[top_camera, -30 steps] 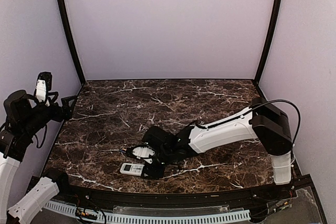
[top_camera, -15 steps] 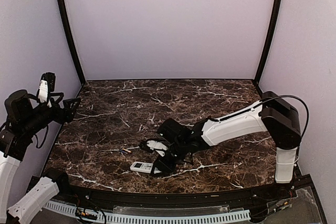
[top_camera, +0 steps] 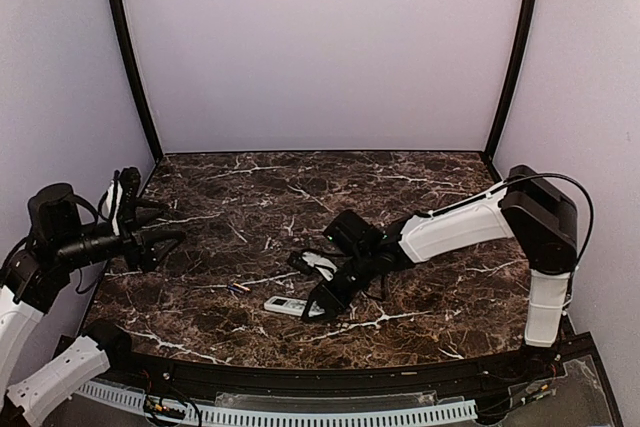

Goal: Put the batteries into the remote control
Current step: Move the remote control to the center of the board, then pass from the right arm to the left

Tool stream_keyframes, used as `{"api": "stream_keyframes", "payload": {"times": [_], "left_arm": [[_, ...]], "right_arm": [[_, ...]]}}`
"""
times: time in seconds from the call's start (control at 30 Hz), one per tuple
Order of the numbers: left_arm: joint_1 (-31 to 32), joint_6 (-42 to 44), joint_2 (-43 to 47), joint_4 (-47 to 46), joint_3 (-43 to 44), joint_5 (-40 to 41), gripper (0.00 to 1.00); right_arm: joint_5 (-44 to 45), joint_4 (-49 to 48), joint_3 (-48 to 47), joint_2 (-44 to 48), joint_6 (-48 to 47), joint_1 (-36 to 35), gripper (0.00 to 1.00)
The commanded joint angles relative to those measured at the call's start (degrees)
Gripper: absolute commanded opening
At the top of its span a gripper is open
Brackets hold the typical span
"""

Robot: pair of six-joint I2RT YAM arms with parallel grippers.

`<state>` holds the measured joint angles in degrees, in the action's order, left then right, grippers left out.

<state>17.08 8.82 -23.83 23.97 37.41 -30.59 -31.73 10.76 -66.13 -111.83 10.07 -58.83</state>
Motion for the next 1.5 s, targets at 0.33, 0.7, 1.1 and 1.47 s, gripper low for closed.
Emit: {"api": "stream_keyframes", "payload": {"times": [0.33,0.7,1.1,1.47], "left_arm": [[28.8,20.7,-31.9,-8.4,-0.4,8.9,0.87],[31.8,34.1,-53.9,-29.5,0.6,10.7,0.7],[32.4,38.5,-67.2,-36.2,2.9,11.2,0.67],[32.4,38.0,-71.6,-35.2,5.9,12.9,0.5]], "right_arm": [[-4.6,3.5,-1.1,-1.2,2.0,4.5,0.24],[-7.9,0.6,-0.6,-2.5,2.1,7.2,0.25],[-11.4,-2.2,-0.7,-4.1,3.9,9.2,0.25],[-13.4,-0.2,-2.5,-4.9,2.3,10.8,0.24]]}}
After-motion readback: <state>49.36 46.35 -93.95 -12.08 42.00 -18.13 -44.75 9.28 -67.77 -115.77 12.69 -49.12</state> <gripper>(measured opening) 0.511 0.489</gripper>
